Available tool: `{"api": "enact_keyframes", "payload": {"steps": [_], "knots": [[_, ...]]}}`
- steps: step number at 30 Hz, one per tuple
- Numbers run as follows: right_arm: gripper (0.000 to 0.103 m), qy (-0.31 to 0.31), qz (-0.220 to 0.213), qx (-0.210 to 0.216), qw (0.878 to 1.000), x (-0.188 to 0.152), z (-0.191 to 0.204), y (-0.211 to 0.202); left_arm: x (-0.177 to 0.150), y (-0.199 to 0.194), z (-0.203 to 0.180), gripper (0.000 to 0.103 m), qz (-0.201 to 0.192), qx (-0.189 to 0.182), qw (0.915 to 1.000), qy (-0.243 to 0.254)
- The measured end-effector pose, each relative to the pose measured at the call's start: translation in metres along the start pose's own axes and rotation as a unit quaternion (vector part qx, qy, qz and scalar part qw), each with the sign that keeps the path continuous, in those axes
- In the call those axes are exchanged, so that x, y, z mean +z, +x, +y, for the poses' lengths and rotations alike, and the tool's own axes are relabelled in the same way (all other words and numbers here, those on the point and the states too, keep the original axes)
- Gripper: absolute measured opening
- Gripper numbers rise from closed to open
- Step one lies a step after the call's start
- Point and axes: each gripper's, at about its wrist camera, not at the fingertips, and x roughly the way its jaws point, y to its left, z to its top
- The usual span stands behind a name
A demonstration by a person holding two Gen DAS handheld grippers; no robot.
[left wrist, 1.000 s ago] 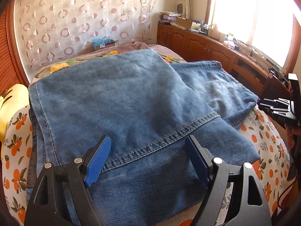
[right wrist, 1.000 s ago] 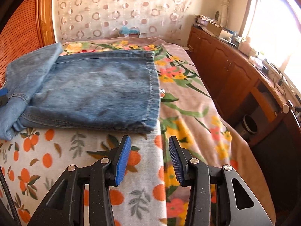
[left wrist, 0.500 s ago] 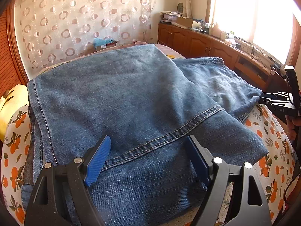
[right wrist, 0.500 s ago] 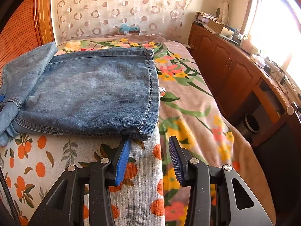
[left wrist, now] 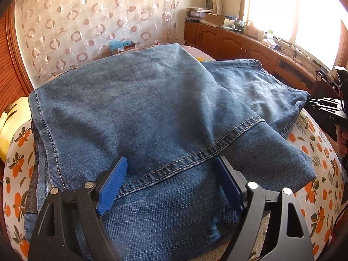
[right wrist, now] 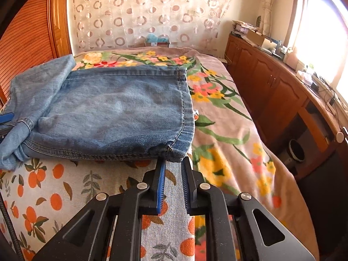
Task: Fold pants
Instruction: 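Grasp the jeans edge with the right gripper and lift it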
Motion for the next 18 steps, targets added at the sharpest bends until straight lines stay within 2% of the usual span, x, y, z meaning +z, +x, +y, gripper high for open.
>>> {"api": "enact_keyframes", "payload": {"steps": [11,18], "knots": [[0.012,0.02,-0.033,0.01,0.999,0.003,0.001,-0.009,0.001,0.002,-0.005,0.083,0.001,0.008,0.9999,0.006],[0.01,0.013,-0.065,0.027,0.997,0.014,0.019,-0.018,-0.006,-0.01,0.004,0.083,-0.004,-0.007,1.0,0.0]]}}
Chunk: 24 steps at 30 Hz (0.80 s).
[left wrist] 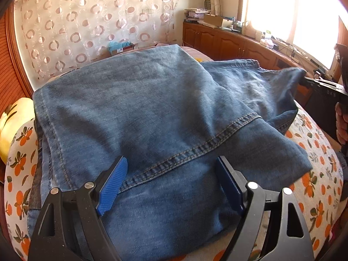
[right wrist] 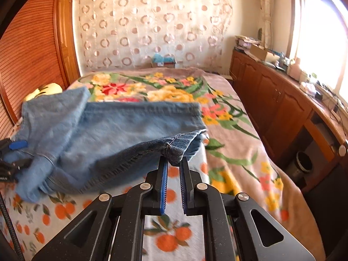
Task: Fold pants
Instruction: 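Grasp the jeans edge with the right gripper and lift it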
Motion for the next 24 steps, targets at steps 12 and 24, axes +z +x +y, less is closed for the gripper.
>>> {"api": "enact_keyframes", "payload": {"steps": [12,24], "knots": [[0.009,-0.047,-0.047,0.085,0.994,0.029,0.071,0.004,-0.018,-0.06,0.056,0.083,-0.032,0.063,0.9966,-0.043],[0.009,-0.106,-0.094,0.219,0.965,0.055,0.158,-0.013,-0.036,-0.093,0.103,0.083,-0.05,0.107,0.9885,-0.094]]}}
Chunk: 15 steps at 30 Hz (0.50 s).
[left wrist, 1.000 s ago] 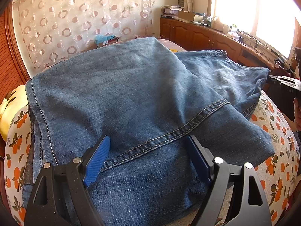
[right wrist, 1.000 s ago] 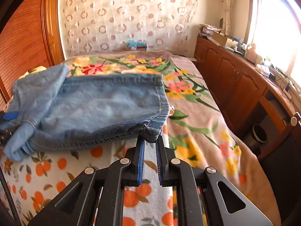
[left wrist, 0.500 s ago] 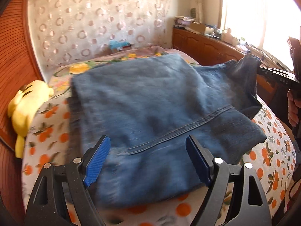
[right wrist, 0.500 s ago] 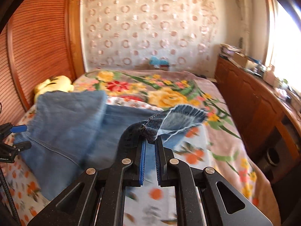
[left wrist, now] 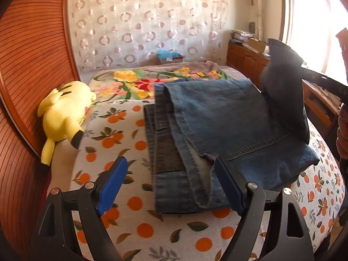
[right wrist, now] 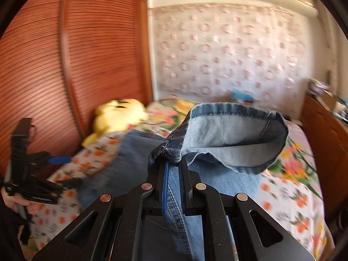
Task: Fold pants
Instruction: 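Grasp the jeans edge with the right gripper and lift it, then fold the lifted jeans over the stack with the right gripper and release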
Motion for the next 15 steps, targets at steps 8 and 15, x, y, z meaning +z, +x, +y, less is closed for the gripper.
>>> {"api": "enact_keyframes", "payload": {"steps": [8,15], "knots": [[0.009,-0.037,0.037,0.08,0.995,-0.019,0.021,0.028,-0.005,-0.012,0.012,0.083,-0.008,0.015,0.9998,-0.015],[0.014,-0.028,0.103,0.074,0.992,-0.045,0.0,0.058,-0.007,-0.005,0.014,0.083,-0.001,0.016,0.9997,-0.02]]}}
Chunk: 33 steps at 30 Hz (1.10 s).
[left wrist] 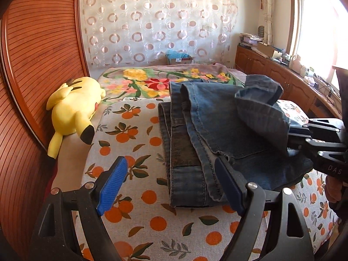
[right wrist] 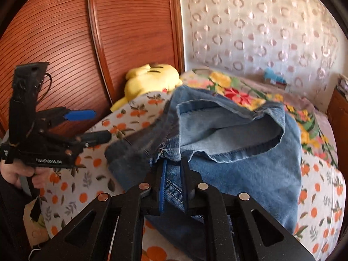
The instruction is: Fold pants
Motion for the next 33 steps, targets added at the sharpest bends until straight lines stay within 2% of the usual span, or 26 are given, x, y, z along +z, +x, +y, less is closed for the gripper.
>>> {"api": "enact_keyframes", "payload": {"steps": [2,4,7,11,14,21,25,31,33], "knots": [[0.023,0.003,0.004,-0.005,1.0,0.0,-0.008,-0.002,0.001,0.001,-0.002,0.083,0.0,-0.001,1.0,0.0],[0.038,0.002,0.002,-0.016,1.0,0.002,-0.006,-0.009,0.002,0.003,-0.004,0.083,0.001,-0.004,1.0,0.001],[0.041,0.006,-0.013,-0.017,1.0,0.003,0.009,-0.025,0.003,0.007,-0.009,0.083,0.004,-0.009,0.9999,0.004],[0.042,0.012,-0.017,-0.048,0.999,-0.004,0.019,-0.031,0.008,0.012,-0.021,0.083,0.007,-0.018,0.9997,0.015],[0.042,0.03,-0.01,-0.074,0.997,-0.014,0.004,-0.026,0.012,0.015,-0.032,0.083,0.008,-0.023,0.9993,0.028],[0.042,0.078,0.015,-0.106,0.991,-0.03,-0.014,-0.022,0.028,0.028,-0.057,0.083,0.01,-0.041,0.9979,0.048],[0.042,0.095,0.025,-0.103,0.99,-0.03,-0.021,-0.015,0.042,0.035,-0.079,0.083,0.006,-0.055,0.9957,0.075],[0.043,0.109,0.009,-0.092,0.99,-0.028,-0.02,-0.012,0.066,0.043,-0.109,0.083,0.0,-0.089,0.9902,0.108],[0.044,0.113,0.007,-0.087,0.99,-0.036,-0.027,-0.015,0.072,0.049,-0.117,0.078,0.003,-0.101,0.9881,0.116]]}}
